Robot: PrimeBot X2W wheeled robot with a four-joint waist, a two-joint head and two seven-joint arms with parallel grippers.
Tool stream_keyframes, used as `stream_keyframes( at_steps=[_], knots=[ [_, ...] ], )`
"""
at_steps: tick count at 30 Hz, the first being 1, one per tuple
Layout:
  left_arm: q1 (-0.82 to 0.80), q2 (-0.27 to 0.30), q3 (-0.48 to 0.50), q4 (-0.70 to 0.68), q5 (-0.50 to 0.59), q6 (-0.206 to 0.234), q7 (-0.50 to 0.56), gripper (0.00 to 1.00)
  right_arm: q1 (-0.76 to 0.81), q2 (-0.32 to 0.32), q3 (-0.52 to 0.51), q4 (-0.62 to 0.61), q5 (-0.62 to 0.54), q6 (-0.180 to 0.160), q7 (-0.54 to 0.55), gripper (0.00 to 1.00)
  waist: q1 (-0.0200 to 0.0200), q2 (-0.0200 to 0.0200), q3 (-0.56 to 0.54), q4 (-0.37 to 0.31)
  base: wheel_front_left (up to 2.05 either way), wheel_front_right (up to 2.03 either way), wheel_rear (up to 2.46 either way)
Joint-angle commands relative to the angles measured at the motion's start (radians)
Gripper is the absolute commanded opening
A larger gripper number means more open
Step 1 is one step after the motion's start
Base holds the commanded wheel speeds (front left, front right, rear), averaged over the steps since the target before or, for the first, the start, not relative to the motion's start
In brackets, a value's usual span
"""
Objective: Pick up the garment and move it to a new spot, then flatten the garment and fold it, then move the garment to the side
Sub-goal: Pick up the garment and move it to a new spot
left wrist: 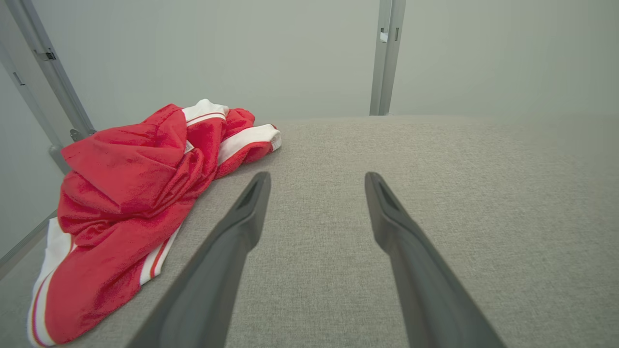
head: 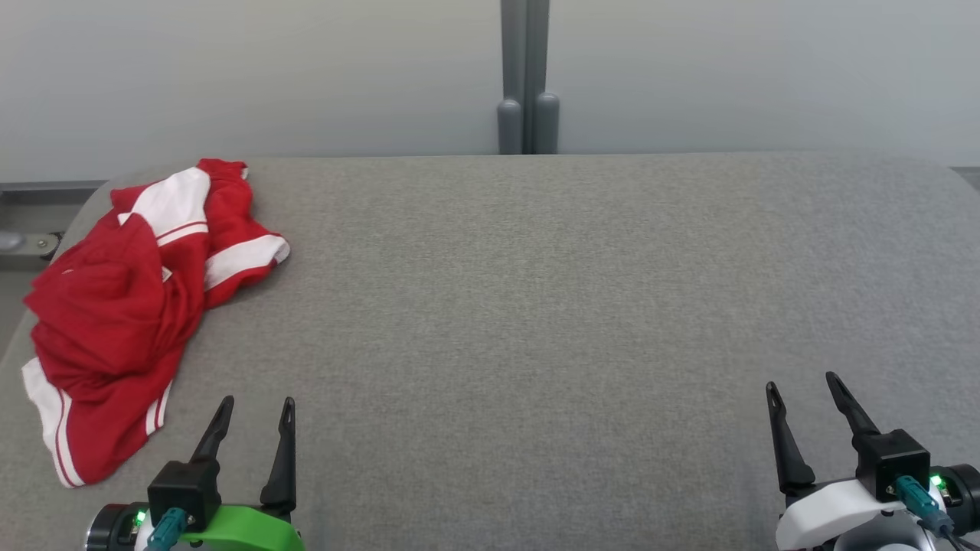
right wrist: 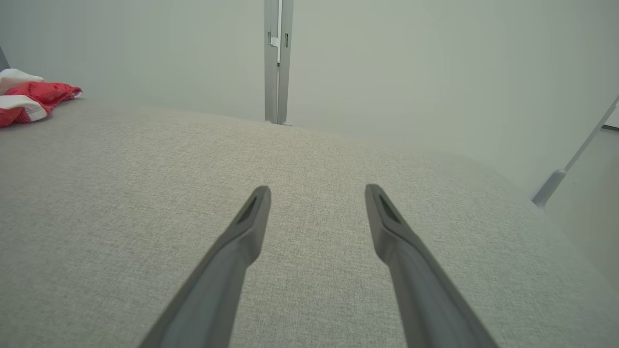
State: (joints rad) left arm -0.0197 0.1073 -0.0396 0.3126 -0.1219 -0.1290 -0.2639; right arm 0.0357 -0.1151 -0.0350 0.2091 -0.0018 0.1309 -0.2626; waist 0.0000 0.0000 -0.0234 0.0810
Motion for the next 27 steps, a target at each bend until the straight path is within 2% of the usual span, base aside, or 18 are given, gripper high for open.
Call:
stream_keyframes(
  at_steps=[1, 9, 12, 18, 27],
  knots=[
    [-0.001, 0.008, 0.001, 0.002, 0.001, -0.003, -0.001, 1.0, 0.007, -0.002, 0.002, -0.001, 0.004, 0.0, -0.004, 1.0, 0.0, 0.0, -0.014, 0.094, 0.0, 0.0, 0.0],
    [0.055, 0.033, 0.04, 0.008, 0.008, -0.003, -0.001, 1.0, -0.018, 0.016, 0.052, 0.011, 0.01, 0.0, -0.003, 1.0, 0.0, 0.0, -0.043, 0.312, 0.0, 0.0, 0.0],
    [0.071, 0.046, 0.056, 0.008, 0.004, -0.003, -0.001, 1.0, -0.034, 0.024, 0.08, 0.02, 0.012, 0.0, -0.003, 1.0, 0.0, 0.0, -0.048, 0.371, 0.0, 0.0, 0.0],
    [0.097, 0.032, 0.12, -0.024, -0.001, -0.003, -0.001, 1.0, -0.088, 0.027, 0.159, 0.044, 0.021, 0.0, -0.003, 1.0, 0.0, 0.0, -0.031, 0.395, 0.0, 0.0, 0.0],
    [0.071, 0.02, 0.111, -0.031, -0.002, -0.003, -0.001, 1.0, -0.063, 0.024, 0.148, 0.037, 0.032, 0.0, -0.003, 1.0, 0.0, 0.0, -0.039, 0.385, 0.0, 0.0, 0.0]
  ],
)
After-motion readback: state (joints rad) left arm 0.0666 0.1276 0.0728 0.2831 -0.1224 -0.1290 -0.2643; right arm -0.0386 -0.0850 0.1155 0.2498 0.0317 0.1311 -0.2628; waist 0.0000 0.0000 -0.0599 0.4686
